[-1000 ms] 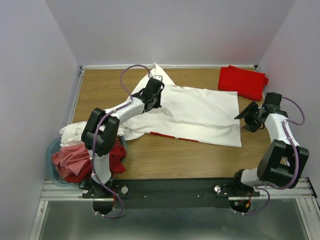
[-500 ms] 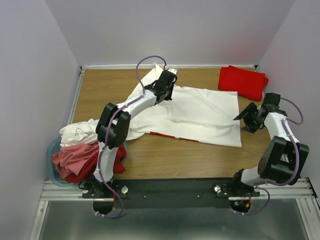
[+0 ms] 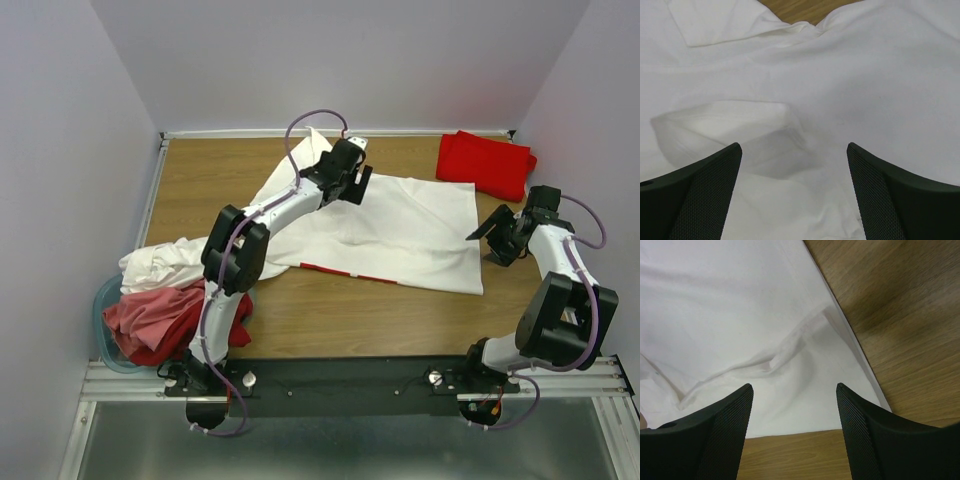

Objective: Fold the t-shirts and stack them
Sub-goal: Fold the tshirt

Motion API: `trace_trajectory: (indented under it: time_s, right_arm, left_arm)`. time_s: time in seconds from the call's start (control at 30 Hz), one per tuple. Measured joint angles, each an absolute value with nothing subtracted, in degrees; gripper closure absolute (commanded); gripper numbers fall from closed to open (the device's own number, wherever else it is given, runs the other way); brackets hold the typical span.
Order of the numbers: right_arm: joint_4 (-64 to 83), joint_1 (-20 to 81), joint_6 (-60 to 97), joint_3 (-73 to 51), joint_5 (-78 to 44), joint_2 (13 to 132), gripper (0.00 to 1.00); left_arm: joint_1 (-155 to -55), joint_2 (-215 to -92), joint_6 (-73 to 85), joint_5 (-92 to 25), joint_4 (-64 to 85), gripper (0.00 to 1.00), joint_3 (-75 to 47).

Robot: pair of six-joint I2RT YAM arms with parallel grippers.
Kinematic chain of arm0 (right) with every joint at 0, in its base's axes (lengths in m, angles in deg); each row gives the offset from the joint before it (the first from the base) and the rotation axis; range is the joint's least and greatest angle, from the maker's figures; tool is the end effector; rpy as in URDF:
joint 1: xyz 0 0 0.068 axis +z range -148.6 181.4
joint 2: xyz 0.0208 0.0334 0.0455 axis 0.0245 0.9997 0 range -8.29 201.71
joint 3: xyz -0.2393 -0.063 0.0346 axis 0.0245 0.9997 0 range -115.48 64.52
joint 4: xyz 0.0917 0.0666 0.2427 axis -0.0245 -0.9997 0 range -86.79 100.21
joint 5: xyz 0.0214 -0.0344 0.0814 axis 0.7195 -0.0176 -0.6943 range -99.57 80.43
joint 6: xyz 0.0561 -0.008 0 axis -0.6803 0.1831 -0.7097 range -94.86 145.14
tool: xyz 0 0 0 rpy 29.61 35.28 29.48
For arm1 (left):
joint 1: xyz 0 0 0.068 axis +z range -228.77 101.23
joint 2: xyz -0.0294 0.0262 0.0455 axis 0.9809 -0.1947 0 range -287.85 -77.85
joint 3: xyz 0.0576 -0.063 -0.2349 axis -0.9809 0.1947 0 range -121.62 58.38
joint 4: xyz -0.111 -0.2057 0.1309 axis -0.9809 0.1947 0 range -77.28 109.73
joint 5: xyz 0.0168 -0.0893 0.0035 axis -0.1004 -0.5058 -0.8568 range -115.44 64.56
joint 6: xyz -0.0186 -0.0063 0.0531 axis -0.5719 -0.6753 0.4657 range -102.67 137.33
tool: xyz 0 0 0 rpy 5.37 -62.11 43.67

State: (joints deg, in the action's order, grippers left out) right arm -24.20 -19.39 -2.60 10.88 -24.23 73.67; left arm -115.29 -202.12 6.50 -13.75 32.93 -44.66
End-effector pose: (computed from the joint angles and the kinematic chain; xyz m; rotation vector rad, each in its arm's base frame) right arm 0.2728 -0.0929 0.1849 1.0167 2.4565 0.3803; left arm 0.4038 -0.2888 0.2021 0.4045 2.2476 -0.1995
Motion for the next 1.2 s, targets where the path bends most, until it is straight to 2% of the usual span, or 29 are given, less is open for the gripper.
trace_trajectory:
  time_s: [0.13,0.43,0.6,0.77,1.2]
  right_arm:
    - [-24.2,-19.39,-2.17,10.99,-24.19,73.3,0.25]
    - [-24.55,-19.37,-1.01,14.13,-24.16,70.28,0.25]
    - [-25.12,-19.28,-0.22,16.25,-24.1,69.19,0.25]
    - [-25.69,-19.26,0.04,17.43,-24.05,69.14,0.25]
    - [-26.06,-19.26,0.37,17.43,-23.95,68.64,0.25]
  left_arm:
    - [-115.29,-198.56,5.45,-13.05,32.43,0.05,-41.43]
    - [-114.59,-180.88,2.23,-12.71,27.95,0.05,-19.38]
    - [-112.68,-178.49,0.73,-15.13,25.41,0.06,-12.69]
    - [-110.39,-183.32,0.79,-18.19,23.42,0.06,-14.76]
    - [-109.8,-198.54,3.44,-23.92,20.84,0.06,-31.24]
